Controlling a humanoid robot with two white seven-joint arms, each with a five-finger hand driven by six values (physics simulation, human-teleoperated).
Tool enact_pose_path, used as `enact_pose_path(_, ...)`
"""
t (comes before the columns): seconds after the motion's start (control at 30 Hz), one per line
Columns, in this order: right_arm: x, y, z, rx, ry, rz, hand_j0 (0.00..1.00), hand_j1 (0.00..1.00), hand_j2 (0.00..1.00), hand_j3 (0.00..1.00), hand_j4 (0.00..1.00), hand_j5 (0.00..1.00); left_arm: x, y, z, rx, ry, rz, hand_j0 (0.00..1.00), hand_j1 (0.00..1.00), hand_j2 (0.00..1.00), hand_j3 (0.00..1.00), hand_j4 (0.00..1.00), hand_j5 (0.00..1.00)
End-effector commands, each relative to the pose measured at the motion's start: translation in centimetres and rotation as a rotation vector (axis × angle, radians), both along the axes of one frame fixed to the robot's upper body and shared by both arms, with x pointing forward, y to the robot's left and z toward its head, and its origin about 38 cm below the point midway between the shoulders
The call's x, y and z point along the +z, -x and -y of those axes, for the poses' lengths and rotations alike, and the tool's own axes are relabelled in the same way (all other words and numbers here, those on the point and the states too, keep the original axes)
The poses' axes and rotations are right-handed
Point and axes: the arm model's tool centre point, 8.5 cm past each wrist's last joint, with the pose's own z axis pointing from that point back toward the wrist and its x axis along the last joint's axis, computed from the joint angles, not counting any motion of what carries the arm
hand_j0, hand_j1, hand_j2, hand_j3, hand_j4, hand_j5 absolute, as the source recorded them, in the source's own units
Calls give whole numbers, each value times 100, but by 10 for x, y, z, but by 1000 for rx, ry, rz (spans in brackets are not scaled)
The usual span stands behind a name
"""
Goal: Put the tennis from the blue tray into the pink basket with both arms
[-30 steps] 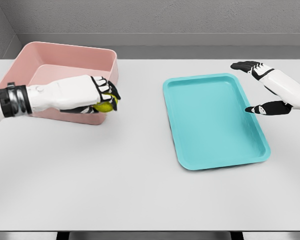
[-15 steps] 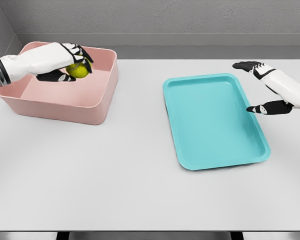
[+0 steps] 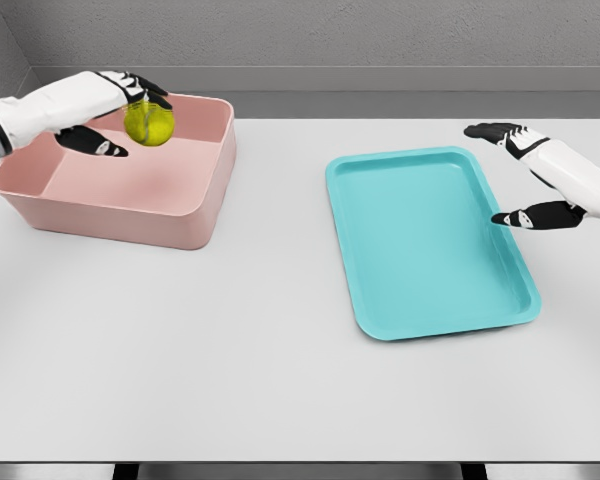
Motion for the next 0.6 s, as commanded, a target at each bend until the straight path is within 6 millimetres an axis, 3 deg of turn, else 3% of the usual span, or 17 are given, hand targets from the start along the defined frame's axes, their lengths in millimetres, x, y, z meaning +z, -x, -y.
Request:
enact_pose_path(0.0, 2, 0, 1, -2, -7, 1, 100, 100, 100, 100, 100, 100, 5, -1, -4, 13, 17, 10, 100, 100, 100, 100, 100, 100)
enact_pose_path(0.17, 1, 0, 3, -5, -5, -2, 100, 100, 100, 100, 100, 100, 10, 1, -14, 33, 42, 16, 100, 100, 100, 100, 100, 100)
enact_pose_path(0.23, 1, 0, 3, -5, -5, -2, 100, 100, 100, 100, 100, 100, 17, 7, -39, 78, 72, 7, 100, 100, 100, 100, 100, 100)
enact_pose_path(0.3, 1, 1, 3, -6, -3, -4, 100, 100, 100, 100, 100, 100, 23, 8, -50, 98, 63, 16, 100, 100, 100, 100, 100, 100)
enact_pose_path(0.47, -1, 1, 5, -10, -3, -8, 100, 100, 100, 100, 100, 100, 14, 23, -83, 155, 5, -20, 100, 100, 100, 100, 100, 100)
enact_pose_path(0.57, -1, 1, 5, -11, -3, -9, 100, 100, 100, 100, 100, 100, 12, 24, -84, 158, 5, -25, 100, 100, 100, 100, 100, 100)
